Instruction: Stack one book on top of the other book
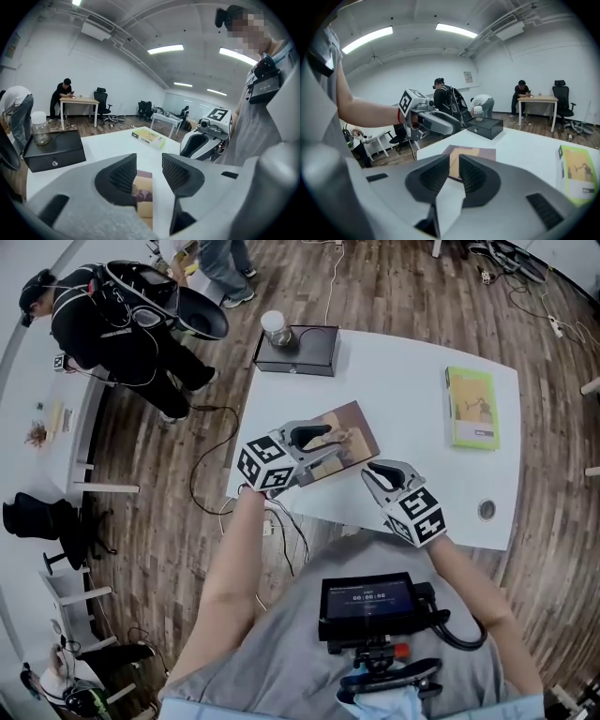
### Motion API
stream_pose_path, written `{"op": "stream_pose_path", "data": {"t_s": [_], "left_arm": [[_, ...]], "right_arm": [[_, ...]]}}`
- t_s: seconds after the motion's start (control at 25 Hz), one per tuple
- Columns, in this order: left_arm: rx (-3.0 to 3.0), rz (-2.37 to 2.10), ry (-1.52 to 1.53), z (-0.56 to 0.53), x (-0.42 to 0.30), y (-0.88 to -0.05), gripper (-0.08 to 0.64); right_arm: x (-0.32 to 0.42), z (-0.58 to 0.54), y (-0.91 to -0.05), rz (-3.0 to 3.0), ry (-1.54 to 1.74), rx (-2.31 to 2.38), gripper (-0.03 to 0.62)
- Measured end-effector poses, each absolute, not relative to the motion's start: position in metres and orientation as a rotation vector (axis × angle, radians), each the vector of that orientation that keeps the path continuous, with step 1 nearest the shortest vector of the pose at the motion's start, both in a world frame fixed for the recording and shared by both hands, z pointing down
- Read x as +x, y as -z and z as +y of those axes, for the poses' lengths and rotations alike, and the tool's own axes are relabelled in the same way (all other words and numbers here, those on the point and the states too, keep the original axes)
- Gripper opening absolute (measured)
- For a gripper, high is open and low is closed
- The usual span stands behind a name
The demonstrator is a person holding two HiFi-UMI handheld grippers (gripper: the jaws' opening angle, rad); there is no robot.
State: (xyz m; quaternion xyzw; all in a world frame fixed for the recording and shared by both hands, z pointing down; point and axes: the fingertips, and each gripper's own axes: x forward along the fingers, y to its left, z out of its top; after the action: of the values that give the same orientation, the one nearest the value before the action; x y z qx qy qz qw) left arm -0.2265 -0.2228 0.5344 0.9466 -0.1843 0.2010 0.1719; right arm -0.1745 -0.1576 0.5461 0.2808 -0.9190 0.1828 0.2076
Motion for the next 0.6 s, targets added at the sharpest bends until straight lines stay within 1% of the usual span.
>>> {"op": "stream_pose_path", "data": {"t_s": [0.04,0.12,0.2,0.32,0.6], "left_arm": [[2.675,-0.518,-0.594,-0.225,-0.230,-0.540,0.160],[2.657,-0.512,-0.616,-0.232,-0.236,-0.547,0.175],[2.646,-0.516,-0.641,-0.241,-0.241,-0.552,0.181],[2.640,-0.520,-0.710,-0.255,-0.248,-0.561,0.190],[2.577,-0.483,-0.903,-0.274,-0.262,-0.596,0.206]], "right_arm": [[-0.177,-0.156,-0.550,-2.552,-0.538,0.776,0.042],[-0.183,-0.152,-0.558,-2.534,-0.590,0.768,0.093],[-0.188,-0.149,-0.567,-2.508,-0.622,0.760,0.119],[-0.194,-0.146,-0.581,-2.470,-0.666,0.767,0.134],[-0.208,-0.141,-0.612,-2.385,-0.829,0.811,0.140]]}}
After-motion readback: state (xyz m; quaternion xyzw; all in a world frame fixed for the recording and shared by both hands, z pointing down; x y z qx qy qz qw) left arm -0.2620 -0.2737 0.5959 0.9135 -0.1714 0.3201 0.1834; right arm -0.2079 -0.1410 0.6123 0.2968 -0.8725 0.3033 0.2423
